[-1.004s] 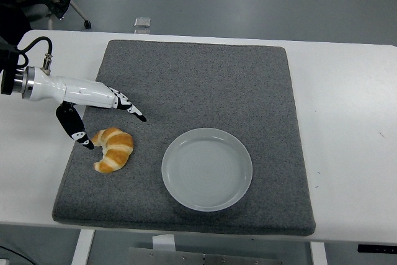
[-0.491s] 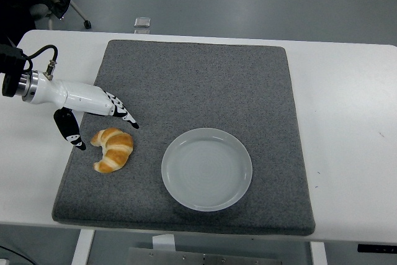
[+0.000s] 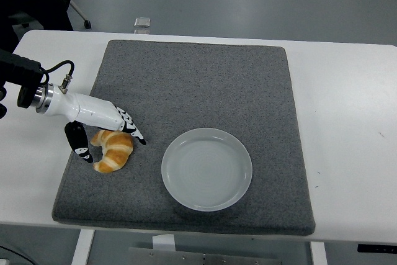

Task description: Place the bread on the plate

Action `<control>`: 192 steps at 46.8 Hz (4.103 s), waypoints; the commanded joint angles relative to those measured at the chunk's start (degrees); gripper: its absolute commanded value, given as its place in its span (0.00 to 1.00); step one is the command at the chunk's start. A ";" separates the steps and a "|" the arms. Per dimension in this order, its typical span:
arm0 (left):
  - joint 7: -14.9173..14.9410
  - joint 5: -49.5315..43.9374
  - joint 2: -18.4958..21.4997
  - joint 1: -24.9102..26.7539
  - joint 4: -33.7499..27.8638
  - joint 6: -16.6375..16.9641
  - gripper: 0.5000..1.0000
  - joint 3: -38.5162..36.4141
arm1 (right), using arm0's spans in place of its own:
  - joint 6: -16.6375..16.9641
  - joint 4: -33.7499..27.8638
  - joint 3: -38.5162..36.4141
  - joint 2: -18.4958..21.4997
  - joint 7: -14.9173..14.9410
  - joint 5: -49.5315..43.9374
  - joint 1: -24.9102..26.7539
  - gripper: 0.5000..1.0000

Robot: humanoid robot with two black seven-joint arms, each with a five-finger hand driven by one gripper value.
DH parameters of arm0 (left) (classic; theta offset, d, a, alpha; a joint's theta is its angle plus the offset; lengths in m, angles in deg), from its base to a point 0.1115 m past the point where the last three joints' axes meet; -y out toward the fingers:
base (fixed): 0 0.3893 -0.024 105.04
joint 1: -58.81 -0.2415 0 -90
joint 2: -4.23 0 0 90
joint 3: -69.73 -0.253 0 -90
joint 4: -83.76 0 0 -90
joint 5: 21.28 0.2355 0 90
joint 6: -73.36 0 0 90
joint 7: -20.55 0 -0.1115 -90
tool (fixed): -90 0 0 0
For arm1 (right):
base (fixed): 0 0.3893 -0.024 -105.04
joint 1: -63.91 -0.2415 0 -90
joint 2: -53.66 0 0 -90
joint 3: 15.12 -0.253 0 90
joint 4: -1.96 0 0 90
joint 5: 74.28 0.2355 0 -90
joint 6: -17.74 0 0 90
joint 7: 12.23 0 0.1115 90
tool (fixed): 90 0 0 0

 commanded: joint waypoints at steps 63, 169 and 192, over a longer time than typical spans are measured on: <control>0.00 5.80 -1.73 0.15 2.73 12.73 0.26 -6.38 | 0.00 0.02 0.00 0.00 0.00 0.00 0.00 0.86; 0.00 -40.78 -7.44 15.79 5.28 15.63 0.00 0.83 | 0.00 0.02 0.00 0.00 0.00 0.00 0.00 0.86; 0.00 -32.61 -15.00 22.12 4.75 7.90 0.00 0.39 | 0.00 0.02 0.00 0.00 0.00 0.00 0.00 0.86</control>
